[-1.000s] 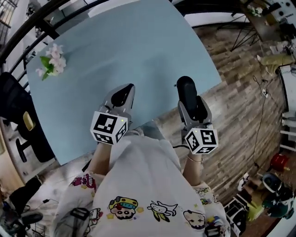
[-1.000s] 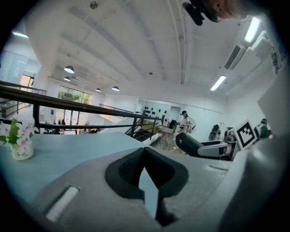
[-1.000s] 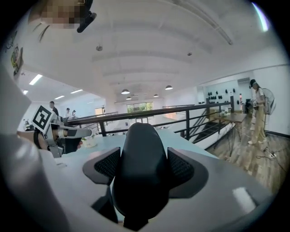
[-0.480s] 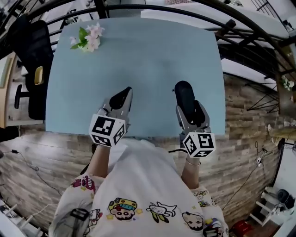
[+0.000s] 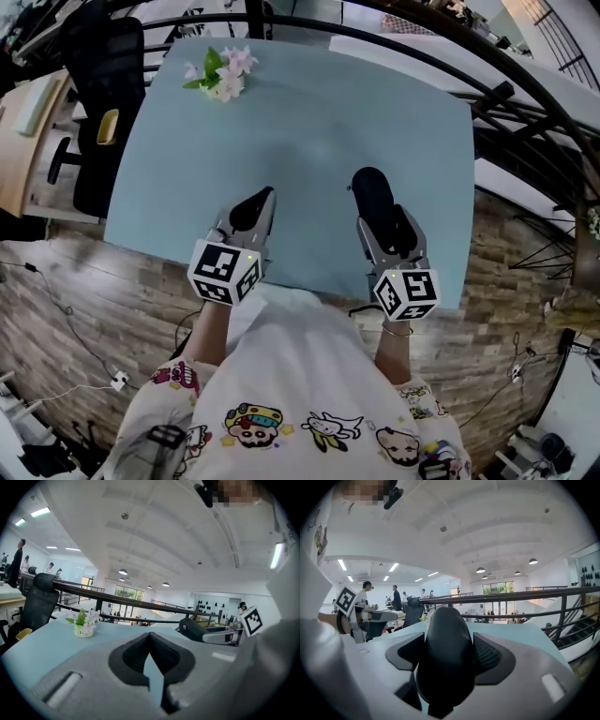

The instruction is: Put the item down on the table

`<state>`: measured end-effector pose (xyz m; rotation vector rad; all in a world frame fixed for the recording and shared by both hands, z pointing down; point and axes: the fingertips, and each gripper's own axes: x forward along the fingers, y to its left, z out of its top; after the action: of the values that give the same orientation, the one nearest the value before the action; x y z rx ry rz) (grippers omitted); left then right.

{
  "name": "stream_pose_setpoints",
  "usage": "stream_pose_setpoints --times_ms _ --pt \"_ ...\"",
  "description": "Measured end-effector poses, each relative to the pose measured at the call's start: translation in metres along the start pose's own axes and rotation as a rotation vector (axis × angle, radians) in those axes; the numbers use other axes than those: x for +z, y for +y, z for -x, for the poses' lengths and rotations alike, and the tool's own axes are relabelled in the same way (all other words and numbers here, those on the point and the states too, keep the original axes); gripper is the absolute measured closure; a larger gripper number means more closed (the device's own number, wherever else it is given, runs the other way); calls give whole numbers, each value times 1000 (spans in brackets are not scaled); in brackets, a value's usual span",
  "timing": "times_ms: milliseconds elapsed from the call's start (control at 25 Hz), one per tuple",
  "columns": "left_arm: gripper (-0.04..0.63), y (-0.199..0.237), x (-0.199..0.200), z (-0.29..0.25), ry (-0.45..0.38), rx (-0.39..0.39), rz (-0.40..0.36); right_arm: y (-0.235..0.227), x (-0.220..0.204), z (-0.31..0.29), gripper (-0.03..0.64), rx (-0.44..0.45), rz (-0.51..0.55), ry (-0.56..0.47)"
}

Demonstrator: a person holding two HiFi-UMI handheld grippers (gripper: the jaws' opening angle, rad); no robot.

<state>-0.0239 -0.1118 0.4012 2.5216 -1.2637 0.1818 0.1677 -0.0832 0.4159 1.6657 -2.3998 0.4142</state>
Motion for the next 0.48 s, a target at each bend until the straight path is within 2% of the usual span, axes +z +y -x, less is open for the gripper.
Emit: stream_pose_setpoints --times_ms 480 --pt "598 26 10 -8 -6 -7 2 15 13 -32 282 12 3 5"
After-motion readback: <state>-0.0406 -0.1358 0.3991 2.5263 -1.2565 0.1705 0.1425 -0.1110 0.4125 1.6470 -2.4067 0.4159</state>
